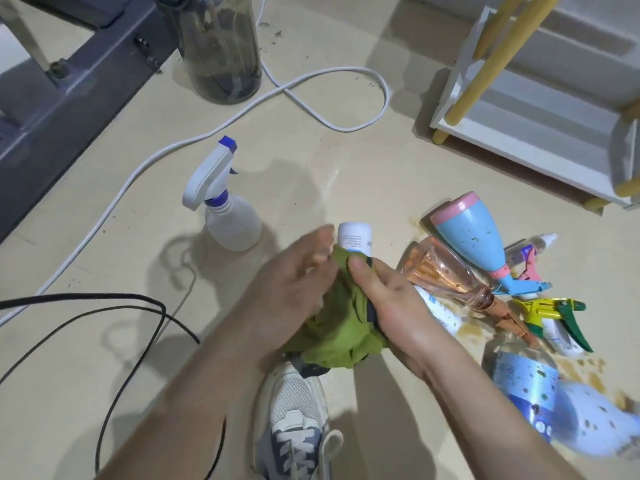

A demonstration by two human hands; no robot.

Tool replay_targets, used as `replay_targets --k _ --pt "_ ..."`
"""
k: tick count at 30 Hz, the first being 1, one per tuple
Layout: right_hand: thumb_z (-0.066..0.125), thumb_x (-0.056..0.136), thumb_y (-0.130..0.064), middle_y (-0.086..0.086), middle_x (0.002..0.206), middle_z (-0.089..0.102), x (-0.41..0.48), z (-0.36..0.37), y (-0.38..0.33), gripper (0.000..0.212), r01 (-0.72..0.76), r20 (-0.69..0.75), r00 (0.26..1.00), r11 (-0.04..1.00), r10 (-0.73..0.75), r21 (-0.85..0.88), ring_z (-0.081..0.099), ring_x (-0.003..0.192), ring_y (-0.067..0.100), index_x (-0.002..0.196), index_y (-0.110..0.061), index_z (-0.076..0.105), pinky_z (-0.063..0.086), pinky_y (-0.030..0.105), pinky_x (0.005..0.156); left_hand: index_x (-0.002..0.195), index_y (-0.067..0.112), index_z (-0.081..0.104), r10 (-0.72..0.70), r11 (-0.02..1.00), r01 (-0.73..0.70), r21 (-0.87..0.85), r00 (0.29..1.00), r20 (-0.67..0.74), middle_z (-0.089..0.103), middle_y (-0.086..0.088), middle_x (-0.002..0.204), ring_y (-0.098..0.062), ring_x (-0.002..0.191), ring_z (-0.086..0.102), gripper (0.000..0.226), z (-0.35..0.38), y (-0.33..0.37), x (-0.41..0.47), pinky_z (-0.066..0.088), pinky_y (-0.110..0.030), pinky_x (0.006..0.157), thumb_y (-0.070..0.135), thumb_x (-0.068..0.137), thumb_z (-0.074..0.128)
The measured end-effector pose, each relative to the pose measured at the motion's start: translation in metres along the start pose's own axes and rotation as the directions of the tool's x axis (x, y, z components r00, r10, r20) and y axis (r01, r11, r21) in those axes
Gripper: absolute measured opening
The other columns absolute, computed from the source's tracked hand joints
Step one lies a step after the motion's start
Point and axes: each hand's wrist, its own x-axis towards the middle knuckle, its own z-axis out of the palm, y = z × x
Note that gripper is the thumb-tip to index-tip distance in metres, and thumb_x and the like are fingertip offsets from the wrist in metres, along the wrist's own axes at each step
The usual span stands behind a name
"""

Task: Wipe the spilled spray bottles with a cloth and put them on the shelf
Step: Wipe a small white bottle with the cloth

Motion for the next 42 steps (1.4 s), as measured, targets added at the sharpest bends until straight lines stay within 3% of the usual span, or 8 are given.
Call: replay_targets --k 7,12,19,23,28,32,38,42 --pt "0.077 0.083 -0.026 -0.009 0.094 0.071 -0.015 -0.017 -0.036 0.034 0.185 0.358 0.934 0.855 0.001 -0.485 0.067 0.086 0.010 0.113 -0.024 0.061 0.053 0.025 0.075 0.077 0.033 0.061 0.186 0.862 -0.134 0.489 0.981 -0.059 0.065 0.009 0.072 -0.010 0.073 0.062 0.035 -0.017 0.007 0.030 0.048 -0.024 0.064 0.067 0.072 0.055" --pt "0.066 0.076 -0.018 -0.009 0.072 0.047 -0.009 -0.004 -0.001 0.023 0.332 0.239 0.845 0.119 -0.478 -0.936 0.053 0.069 0.026 0.091 -0.019 0.049 0.036 0.036 0.074 0.060 0.016 0.051 -0.005 0.698 0.302 0.649 0.909 -0.418 0.052 0.001 0.058 -0.022 0.063 0.051 0.045 -0.036 0.008 0.045 0.033 -0.029 0.055 0.046 0.092 0.041" --pt "0.062 0.091 -0.019 -0.009 0.082 0.058 0.003 -0.001 -0.010 0.022 0.257 0.225 0.964 0.736 -0.146 -0.626 0.056 0.077 0.014 0.112 -0.021 0.054 0.044 0.024 0.066 0.078 0.014 0.061 0.320 0.828 0.022 0.560 0.802 -0.504 0.060 -0.002 0.069 -0.020 0.065 0.049 0.032 -0.023 0.000 0.025 0.041 -0.029 0.057 0.041 0.091 0.052" --pt "0.065 0.092 -0.029 -0.010 0.078 0.057 0.011 -0.007 -0.024 0.018 0.341 0.301 0.938 0.616 -0.173 -0.710 0.056 0.073 0.013 0.104 -0.023 0.053 0.044 0.023 0.065 0.081 0.014 0.062 0.435 0.817 -0.128 0.563 0.777 -0.455 0.061 0.002 0.071 -0.014 0.068 0.052 0.029 -0.025 -0.003 0.022 0.042 -0.026 0.062 0.039 0.087 0.047" --pt "0.068 0.076 -0.011 -0.008 0.056 0.040 -0.005 0.004 0.000 0.019 0.296 0.169 0.809 0.141 -0.563 -0.945 0.043 0.054 0.028 0.076 -0.017 0.050 0.029 0.032 0.060 0.077 0.017 0.059 -0.038 0.872 0.294 0.392 0.838 -0.544 0.059 0.001 0.070 -0.019 0.071 0.054 0.026 -0.030 -0.011 0.032 0.037 -0.026 0.056 0.038 0.091 0.051" --pt "0.064 0.086 -0.008 -0.007 0.066 0.056 -0.027 0.009 0.014 0.015 0.282 -0.017 0.781 0.376 -0.625 -0.882 0.052 0.061 0.020 0.097 -0.019 0.064 0.040 0.030 0.060 0.077 0.020 0.061 0.072 0.844 0.267 0.465 0.803 -0.592 0.059 0.002 0.067 -0.007 0.065 0.052 0.025 -0.014 0.006 0.030 0.034 -0.017 0.055 0.040 0.090 0.054" --pt "0.074 0.086 -0.019 -0.003 0.074 0.073 -0.064 -0.014 -0.064 0.006 0.251 0.043 0.962 0.815 -0.269 -0.522 0.070 0.074 0.021 0.090 -0.023 0.075 0.057 0.034 0.071 0.073 0.018 0.060 0.217 0.943 -0.069 0.325 0.869 -0.445 0.061 0.002 0.069 -0.021 0.059 0.054 0.011 -0.012 0.082 0.002 0.046 -0.033 0.051 0.030 0.074 0.060" --pt "0.083 0.077 -0.020 0.007 0.077 0.076 -0.110 -0.041 -0.124 0.008 0.093 0.096 0.994 0.833 -0.049 -0.546 0.074 0.079 0.031 0.081 -0.015 0.077 0.060 0.045 0.078 0.078 0.020 0.061 0.264 0.936 -0.173 0.306 0.921 -0.287 0.061 0.002 0.069 -0.027 0.057 0.061 0.011 0.001 0.147 -0.036 0.054 -0.035 0.050 0.021 0.081 0.072"
